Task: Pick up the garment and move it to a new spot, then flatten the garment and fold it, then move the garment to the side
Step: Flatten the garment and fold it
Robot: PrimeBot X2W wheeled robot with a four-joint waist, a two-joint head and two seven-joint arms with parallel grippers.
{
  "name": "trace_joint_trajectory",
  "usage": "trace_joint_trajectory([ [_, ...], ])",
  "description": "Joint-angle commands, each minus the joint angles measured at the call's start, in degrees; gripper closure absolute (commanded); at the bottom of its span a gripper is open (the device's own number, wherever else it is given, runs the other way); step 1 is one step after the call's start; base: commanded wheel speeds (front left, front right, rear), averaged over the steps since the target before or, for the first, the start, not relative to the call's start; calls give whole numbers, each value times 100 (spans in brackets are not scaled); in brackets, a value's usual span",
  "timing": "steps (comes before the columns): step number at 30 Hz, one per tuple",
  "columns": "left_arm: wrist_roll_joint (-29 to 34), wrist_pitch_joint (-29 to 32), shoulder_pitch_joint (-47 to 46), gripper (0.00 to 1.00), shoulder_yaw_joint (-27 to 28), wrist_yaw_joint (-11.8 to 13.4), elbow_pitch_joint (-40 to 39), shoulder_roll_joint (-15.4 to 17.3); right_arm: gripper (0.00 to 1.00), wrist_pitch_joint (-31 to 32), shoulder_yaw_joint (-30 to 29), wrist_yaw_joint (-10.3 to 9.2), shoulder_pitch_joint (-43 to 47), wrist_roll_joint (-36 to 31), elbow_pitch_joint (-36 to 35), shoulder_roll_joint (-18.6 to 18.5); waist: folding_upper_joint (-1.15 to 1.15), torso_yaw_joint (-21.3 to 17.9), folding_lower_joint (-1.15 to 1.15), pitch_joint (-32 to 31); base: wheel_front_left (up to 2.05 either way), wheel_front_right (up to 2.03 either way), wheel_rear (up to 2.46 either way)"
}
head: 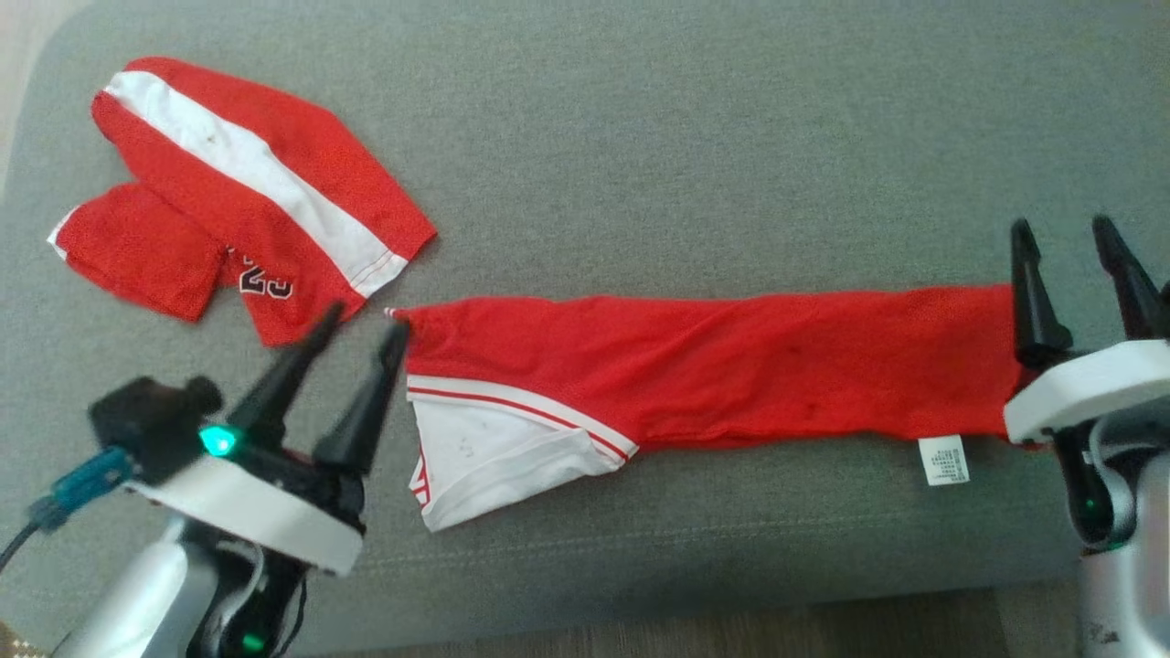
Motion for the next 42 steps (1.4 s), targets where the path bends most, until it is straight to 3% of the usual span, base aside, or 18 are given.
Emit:
trace_joint_trajectory([
  [1, -27, -308, -305, 0, 400, 105, -81, -19, 0, -190, 204, -2, -28, 78, -325, 11, 0, -1, 0, -58, 0, 0, 0],
  [5, 211, -834, -352, 0, 708, 404, 164, -448, 0, -653, 438, -2, 85, 296, -508, 97, 0, 13, 0, -223, 0, 0, 0],
  [9, 368, -935, -201, 0, 1123, 469, 225, -1114, 0, -1040, 579, -2, 286, 589, -576, 155, 0, 20, 0, -373, 0, 0, 0],
  [12, 996, -940, 114, 0, 1473, 286, 317, -1665, 0, -1167, 713, -2, 496, 551, -452, 176, 0, 23, 0, -450, 0, 0, 0],
  [14, 1168, -940, 185, 0, 1509, 220, 371, -1756, 0, -1181, 731, -2, 532, 515, -405, 180, 0, 24, 0, -459, 0, 0, 0],
  [17, 1552, -941, 363, 0, 1697, -3, 510, -2162, 0, -1199, 677, -2, 617, 453, -177, 203, 0, 55, 0, -470, 0, 0, 0],
  [22, 1859, -941, 383, 0, 1792, -199, 622, -2324, 0, -1122, 434, -2, 592, 485, 175, 224, 0, 87, 0, -413, 0, 0, 0],
  [25, 1938, -941, 338, 0, 1863, -315, 691, -2410, 0, -1108, 238, -2, 469, 1016, 554, 229, 0, 125, 0, -332, 0, 0, 0],
  [33, 2034, -942, 156, 0, 1945, -474, 772, -2522, 0, -1081, -705, -2, -6, 499, 1700, 231, 0, 313, 0, -68, 0, 0, 0],
  [42, 2077, -942, 32, 0, 1993, -529, 817, -2569, 0, -954, -1083, -2, -539, 176, 2586, 232, 0, 445, 0, 190, 0, 0, 0],
])
